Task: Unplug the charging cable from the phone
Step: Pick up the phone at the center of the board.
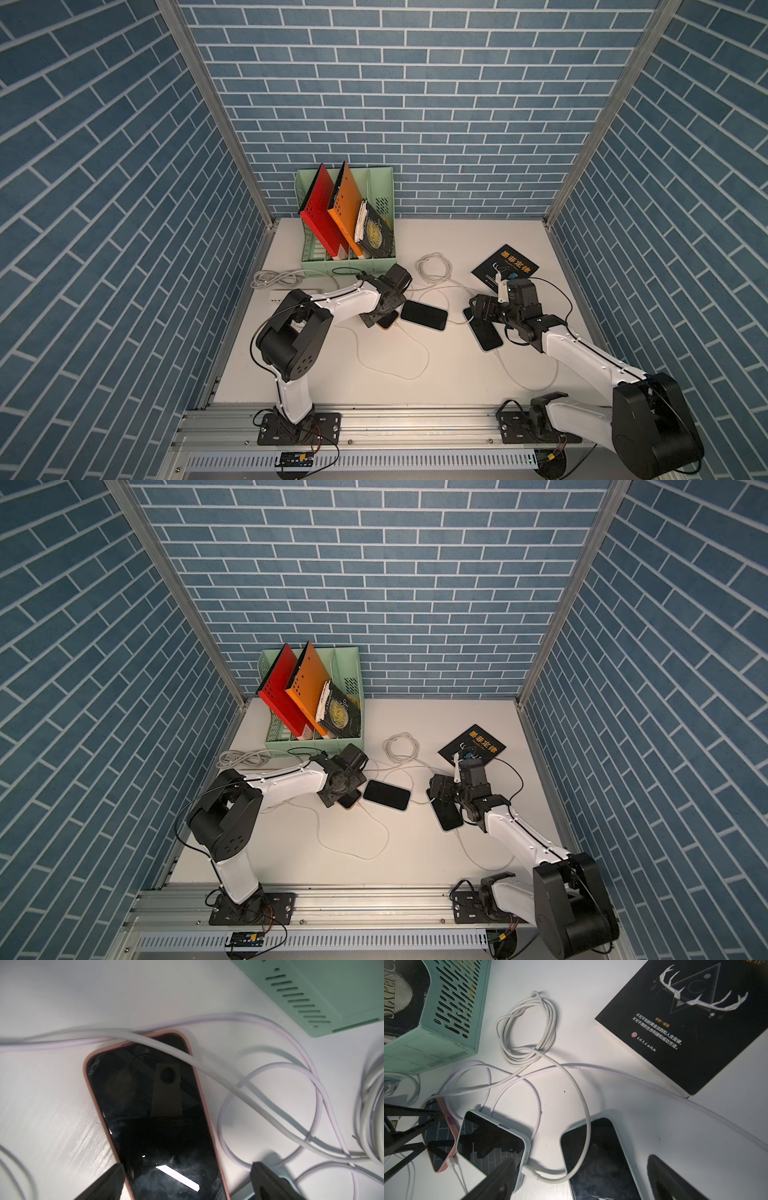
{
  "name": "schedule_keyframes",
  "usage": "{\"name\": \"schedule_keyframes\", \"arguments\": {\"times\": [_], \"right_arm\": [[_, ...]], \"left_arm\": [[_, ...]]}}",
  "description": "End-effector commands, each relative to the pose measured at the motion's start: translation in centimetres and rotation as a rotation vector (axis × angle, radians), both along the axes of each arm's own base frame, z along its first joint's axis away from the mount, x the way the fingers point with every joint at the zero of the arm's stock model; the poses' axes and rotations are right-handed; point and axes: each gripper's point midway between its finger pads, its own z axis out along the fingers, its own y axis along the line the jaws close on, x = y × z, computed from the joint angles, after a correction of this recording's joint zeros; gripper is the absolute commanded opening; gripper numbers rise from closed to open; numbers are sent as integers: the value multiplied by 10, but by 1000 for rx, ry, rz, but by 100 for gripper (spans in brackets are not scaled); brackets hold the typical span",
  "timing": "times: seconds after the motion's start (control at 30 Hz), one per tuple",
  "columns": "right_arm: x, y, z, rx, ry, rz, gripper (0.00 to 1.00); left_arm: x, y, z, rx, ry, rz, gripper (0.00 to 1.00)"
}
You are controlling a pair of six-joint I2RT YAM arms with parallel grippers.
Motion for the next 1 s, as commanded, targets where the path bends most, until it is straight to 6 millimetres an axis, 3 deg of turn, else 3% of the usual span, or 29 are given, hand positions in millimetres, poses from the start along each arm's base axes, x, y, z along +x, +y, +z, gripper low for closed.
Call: {"name": "schedule_keyframes", "arguments": {"times": [0.0, 0.47, 0.97], "right_arm": [[0, -1, 0, 15, 9, -32, 99], [3, 2, -1, 30, 16, -35, 100], [1, 1, -3, 27, 25, -32, 100]], "left_arm": [[-13, 1, -16, 26, 77, -15, 100], [-15, 7, 15, 45, 13, -8, 100], [-19, 3, -7, 94, 75, -30, 100]]}}
